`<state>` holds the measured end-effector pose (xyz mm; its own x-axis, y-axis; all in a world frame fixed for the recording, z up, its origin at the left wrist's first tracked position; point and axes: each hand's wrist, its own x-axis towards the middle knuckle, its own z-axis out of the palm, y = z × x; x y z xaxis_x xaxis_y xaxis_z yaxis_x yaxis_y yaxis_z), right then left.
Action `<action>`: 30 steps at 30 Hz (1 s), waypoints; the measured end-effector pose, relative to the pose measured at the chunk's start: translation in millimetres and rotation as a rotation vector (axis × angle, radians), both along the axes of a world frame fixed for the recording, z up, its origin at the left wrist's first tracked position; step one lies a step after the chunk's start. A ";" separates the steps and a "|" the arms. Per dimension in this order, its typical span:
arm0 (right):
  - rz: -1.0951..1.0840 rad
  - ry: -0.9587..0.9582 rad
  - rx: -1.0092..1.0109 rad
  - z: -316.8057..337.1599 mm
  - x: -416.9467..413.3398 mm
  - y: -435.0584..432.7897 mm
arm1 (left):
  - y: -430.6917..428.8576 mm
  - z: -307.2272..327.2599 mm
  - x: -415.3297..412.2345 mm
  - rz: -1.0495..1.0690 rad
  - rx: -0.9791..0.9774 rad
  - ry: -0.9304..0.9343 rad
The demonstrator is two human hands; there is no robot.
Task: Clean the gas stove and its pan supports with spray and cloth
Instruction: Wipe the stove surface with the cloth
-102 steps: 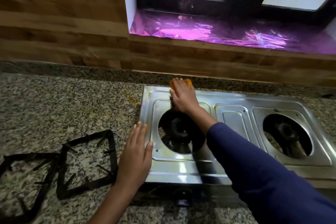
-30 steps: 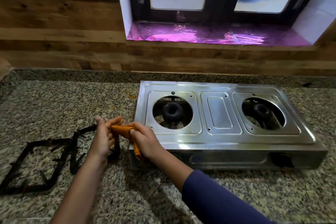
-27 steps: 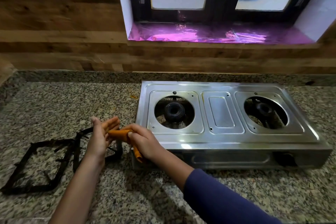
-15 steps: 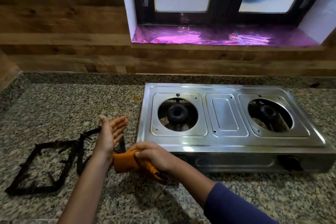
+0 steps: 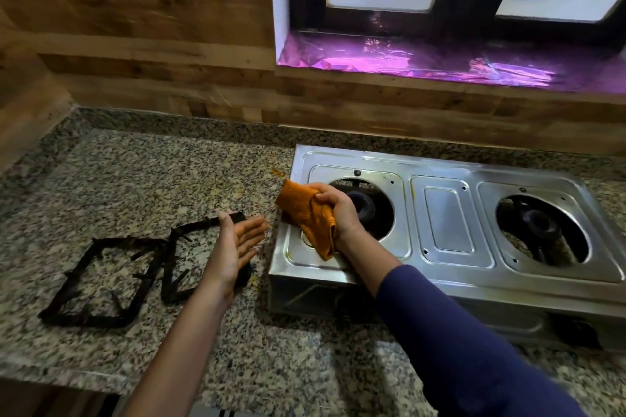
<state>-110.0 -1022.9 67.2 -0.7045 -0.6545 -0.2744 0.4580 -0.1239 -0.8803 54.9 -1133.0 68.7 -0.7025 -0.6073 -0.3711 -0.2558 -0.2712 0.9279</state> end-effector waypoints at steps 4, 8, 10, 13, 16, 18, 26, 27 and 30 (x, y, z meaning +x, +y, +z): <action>0.021 0.147 0.008 -6.2 0.4 -3.2 | -10.5 0.0 10.0 0.053 -0.011 0.012; 0.098 0.359 0.036 -7.7 15.7 -15.1 | -18.8 1.9 11.8 0.111 -0.010 0.036; 0.168 0.323 0.044 -2.5 37.9 -23.3 | -23.4 3.1 12.0 0.126 -0.008 0.043; 0.269 0.284 0.023 1.1 72.3 -31.6 | -34.3 6.3 12.0 0.149 0.016 0.076; 0.369 0.161 -0.008 -6.0 99.5 -31.0 | -47.9 11.9 14.7 0.174 0.042 0.098; 0.437 0.066 -0.029 -12.5 115.9 -21.1 | -50.8 15.3 18.6 0.170 0.011 0.099; 0.411 0.091 -0.079 7.6 90.2 14.6 | -22.2 7.9 15.9 0.128 0.054 0.084; 0.332 0.077 -0.072 12.9 79.1 15.2 | -16.2 6.3 14.5 0.115 0.065 0.078; 0.067 -0.029 -0.027 24.8 43.9 14.6 | 2.1 3.9 10.3 0.052 0.076 0.064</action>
<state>-66.1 -1008.4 92.1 -0.6510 -0.7073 -0.2757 0.4917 -0.1162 -0.8630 65.2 -1130.9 72.5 -0.6942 -0.6156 -0.3729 -0.1803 -0.3528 0.9182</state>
